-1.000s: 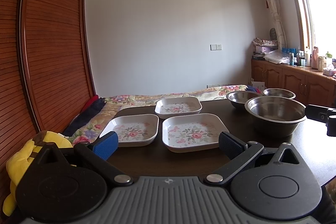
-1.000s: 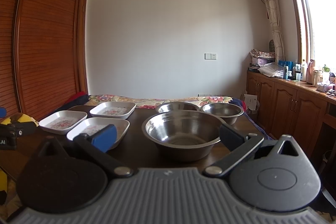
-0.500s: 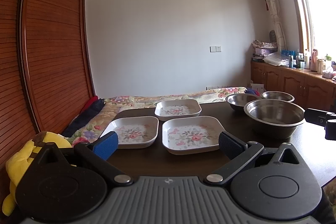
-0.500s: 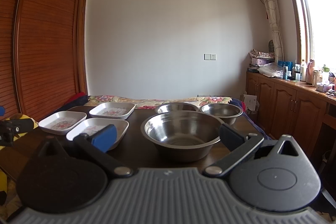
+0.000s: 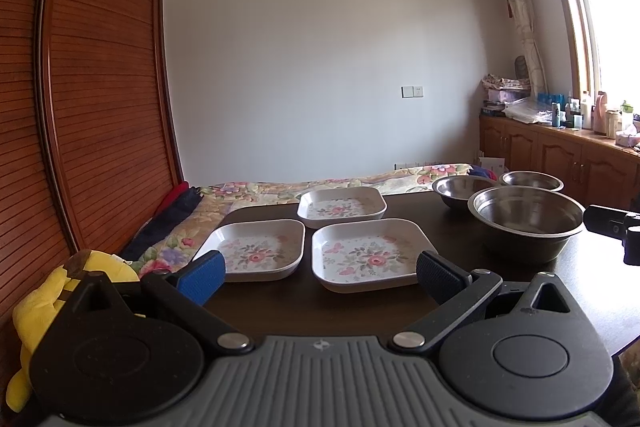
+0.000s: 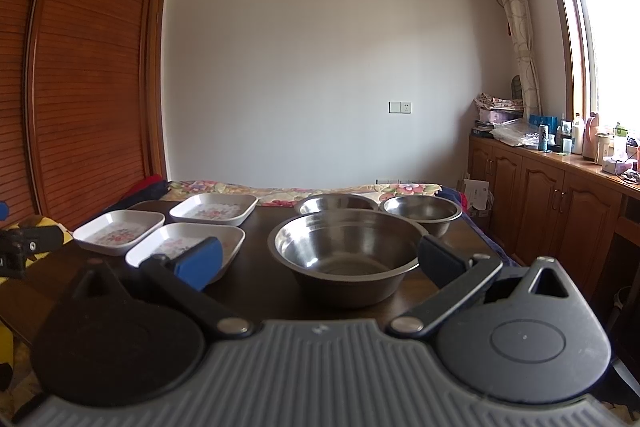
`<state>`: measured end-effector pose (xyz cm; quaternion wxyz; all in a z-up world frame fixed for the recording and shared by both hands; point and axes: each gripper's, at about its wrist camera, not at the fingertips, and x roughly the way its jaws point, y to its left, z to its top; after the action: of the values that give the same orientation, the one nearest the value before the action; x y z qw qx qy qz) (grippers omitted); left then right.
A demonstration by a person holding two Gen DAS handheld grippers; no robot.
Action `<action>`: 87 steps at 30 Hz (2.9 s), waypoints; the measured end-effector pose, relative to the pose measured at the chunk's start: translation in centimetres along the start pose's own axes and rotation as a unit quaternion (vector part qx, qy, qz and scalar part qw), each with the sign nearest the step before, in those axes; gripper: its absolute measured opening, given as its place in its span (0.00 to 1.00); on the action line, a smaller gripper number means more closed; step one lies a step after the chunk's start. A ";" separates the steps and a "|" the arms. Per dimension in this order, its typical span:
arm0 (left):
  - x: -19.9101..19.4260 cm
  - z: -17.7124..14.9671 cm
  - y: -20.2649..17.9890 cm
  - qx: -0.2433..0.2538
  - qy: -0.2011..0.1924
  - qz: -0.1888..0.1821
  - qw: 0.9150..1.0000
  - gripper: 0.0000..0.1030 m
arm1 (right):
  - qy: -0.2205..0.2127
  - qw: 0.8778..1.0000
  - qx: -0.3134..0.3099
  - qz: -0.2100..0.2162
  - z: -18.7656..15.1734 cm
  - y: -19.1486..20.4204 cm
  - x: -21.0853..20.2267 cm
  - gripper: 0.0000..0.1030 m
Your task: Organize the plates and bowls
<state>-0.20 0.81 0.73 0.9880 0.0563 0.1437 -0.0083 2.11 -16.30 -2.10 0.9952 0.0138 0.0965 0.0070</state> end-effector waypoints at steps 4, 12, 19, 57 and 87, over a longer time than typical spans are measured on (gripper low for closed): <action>0.0 0.0 0.1 0.000 0.000 -0.001 1.000 1.00 | 0.000 1.000 0.000 0.000 0.0 0.0 0.0 1.00; 0.2 -0.2 0.1 0.001 0.002 -0.004 1.000 1.00 | 0.002 1.000 -0.001 0.001 -0.2 0.0 0.1 1.00; 0.8 -0.9 -0.1 0.005 0.015 -0.007 1.000 1.00 | 0.009 1.000 -0.006 0.005 -0.5 0.3 0.5 1.00; 9.9 1.6 3.4 -0.008 0.099 -0.055 0.994 1.00 | 0.125 0.965 -0.119 0.198 6.0 5.4 12.4 0.89; 15.2 0.1 4.8 -0.082 0.178 -0.109 0.975 0.76 | 0.336 0.891 -0.174 0.249 6.2 7.4 26.8 0.56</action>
<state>14.58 5.56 -3.03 0.9410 -0.0407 0.3226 -0.0935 29.55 -8.61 -0.92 0.8555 -0.1395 0.4155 0.2757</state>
